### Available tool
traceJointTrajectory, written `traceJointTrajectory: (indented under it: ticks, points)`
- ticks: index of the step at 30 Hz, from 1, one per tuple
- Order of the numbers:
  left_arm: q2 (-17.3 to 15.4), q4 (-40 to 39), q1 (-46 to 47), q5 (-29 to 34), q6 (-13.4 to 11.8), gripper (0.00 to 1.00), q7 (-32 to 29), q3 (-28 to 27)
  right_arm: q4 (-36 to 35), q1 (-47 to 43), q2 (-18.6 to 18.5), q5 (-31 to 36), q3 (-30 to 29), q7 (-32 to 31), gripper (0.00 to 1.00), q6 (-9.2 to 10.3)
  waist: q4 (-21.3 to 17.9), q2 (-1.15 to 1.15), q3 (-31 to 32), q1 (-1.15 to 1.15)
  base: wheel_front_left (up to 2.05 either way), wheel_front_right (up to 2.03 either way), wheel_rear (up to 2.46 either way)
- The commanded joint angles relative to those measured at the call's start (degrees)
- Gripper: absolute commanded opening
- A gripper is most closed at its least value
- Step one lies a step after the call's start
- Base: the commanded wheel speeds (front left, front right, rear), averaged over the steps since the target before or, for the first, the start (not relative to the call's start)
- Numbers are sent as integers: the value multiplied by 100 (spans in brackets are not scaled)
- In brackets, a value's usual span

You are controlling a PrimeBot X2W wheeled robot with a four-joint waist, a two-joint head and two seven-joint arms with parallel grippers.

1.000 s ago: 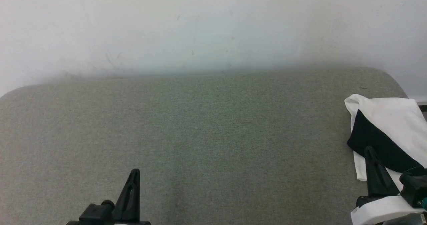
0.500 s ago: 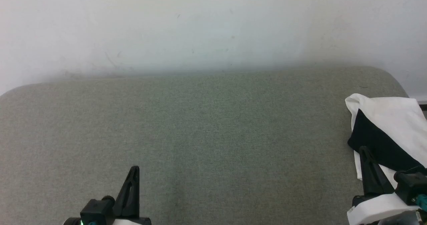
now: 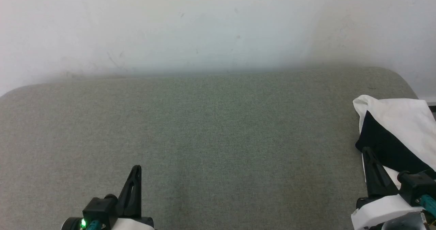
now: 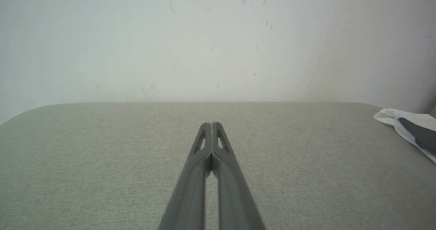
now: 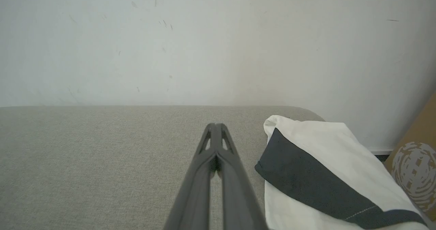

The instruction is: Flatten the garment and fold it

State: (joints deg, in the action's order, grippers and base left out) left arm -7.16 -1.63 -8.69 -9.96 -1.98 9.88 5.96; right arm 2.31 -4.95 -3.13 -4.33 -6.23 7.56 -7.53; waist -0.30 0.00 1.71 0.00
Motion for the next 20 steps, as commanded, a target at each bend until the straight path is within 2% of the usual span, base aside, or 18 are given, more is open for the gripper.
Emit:
traceJointTrajectory:
  ticks: [1,20]
  points:
    - [36,28,115,72,58,0,-24,-35,-34,89,8,44,30,-31,0,1,0,0,-2,0,0,0,0]
    - [123,58,283,278,90,0,-239,-160,-78,180,12,131,162,-193,0,2,7,0,-40,0,0,0,0]
